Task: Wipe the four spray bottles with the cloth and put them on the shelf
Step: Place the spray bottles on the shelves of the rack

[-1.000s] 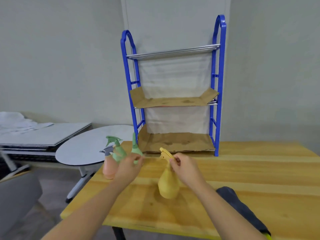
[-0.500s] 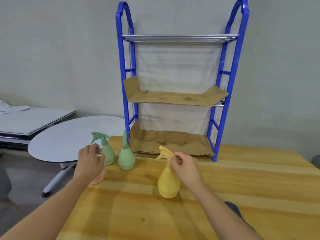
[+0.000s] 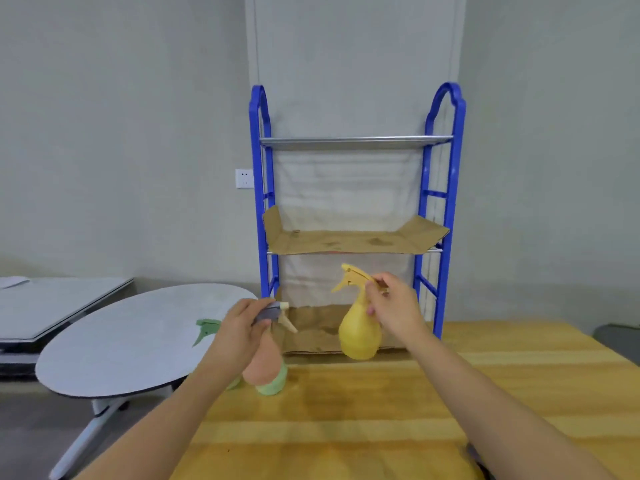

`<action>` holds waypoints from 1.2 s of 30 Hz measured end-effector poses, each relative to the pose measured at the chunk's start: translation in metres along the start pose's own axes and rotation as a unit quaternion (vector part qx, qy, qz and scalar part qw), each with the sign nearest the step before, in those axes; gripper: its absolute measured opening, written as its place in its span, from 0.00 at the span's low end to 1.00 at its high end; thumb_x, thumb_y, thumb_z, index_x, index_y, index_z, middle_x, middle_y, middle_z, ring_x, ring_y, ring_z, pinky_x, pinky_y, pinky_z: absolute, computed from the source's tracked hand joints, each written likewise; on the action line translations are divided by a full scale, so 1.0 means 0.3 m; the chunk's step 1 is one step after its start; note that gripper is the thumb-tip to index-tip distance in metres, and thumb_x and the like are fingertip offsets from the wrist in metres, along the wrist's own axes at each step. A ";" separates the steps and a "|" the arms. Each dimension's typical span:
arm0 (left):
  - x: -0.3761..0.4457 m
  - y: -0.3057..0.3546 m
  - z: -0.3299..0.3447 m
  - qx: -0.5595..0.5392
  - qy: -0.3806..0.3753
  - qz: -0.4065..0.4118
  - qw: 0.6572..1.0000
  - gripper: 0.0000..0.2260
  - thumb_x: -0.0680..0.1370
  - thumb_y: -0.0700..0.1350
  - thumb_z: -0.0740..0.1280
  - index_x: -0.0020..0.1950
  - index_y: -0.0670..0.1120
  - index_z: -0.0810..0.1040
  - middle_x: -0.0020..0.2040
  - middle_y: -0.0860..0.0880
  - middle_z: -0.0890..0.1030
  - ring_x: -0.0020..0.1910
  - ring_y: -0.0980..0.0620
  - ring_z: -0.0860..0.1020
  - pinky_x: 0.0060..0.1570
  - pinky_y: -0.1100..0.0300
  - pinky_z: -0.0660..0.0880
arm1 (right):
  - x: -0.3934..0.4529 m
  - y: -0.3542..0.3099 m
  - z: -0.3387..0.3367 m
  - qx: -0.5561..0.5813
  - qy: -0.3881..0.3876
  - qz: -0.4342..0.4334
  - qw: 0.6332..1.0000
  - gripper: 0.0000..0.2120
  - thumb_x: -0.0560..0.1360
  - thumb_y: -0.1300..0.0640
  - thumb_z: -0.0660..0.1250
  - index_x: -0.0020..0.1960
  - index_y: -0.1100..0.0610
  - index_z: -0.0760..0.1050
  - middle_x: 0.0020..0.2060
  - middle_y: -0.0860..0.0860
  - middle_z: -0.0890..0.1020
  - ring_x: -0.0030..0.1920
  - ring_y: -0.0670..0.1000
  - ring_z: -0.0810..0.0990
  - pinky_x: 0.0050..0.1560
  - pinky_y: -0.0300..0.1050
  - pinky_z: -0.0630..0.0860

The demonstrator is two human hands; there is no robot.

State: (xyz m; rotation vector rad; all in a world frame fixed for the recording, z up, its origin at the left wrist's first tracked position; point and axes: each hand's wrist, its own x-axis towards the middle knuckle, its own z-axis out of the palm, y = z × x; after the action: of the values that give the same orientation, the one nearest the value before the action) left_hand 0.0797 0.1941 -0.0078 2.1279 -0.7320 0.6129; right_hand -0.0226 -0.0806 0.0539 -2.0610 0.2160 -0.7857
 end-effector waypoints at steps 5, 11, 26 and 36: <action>0.322 0.282 -0.065 -0.030 0.020 0.057 0.998 0.18 0.79 0.41 0.70 0.69 0.54 0.78 0.55 0.52 0.79 0.53 0.53 0.77 0.55 0.65 0.70 | 0.193 -0.199 -0.157 0.017 0.054 -0.088 0.994 0.05 0.80 0.54 0.63 0.50 0.53 0.77 0.38 0.49 0.80 0.27 0.47 0.79 0.30 0.37 0.74; 0.741 0.444 -0.074 -0.025 0.031 0.096 0.995 0.19 0.80 0.40 0.68 0.70 0.52 0.77 0.57 0.48 0.78 0.56 0.50 0.78 0.55 0.62 0.69 | 0.506 -0.322 -0.283 -0.055 0.125 -0.104 0.985 0.06 0.79 0.53 0.64 0.46 0.53 0.77 0.40 0.47 0.80 0.31 0.52 0.82 0.35 0.46 0.79; 1.177 0.206 0.374 -0.047 0.032 0.077 0.995 0.20 0.81 0.40 0.66 0.73 0.53 0.74 0.60 0.48 0.78 0.57 0.51 0.77 0.54 0.64 0.67 | 1.005 0.073 -0.049 -0.133 0.206 -0.109 0.963 0.10 0.79 0.50 0.63 0.40 0.50 0.71 0.35 0.47 0.76 0.34 0.46 0.75 0.30 0.44 0.71; 1.108 0.249 0.401 -0.081 0.036 0.091 0.992 0.23 0.82 0.42 0.64 0.77 0.55 0.67 0.65 0.54 0.72 0.62 0.53 0.74 0.60 0.63 0.69 | 0.949 0.201 -0.059 -0.178 0.182 -0.048 0.966 0.31 0.73 0.37 0.66 0.71 0.50 0.66 0.48 0.43 0.77 0.52 0.51 0.78 0.46 0.52 0.79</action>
State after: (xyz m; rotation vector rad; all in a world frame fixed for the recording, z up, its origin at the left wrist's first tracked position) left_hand 0.2889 -0.0387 0.1723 1.8938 -0.9108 0.6987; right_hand 0.1981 -0.2500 0.1409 -2.2565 0.4963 -1.2618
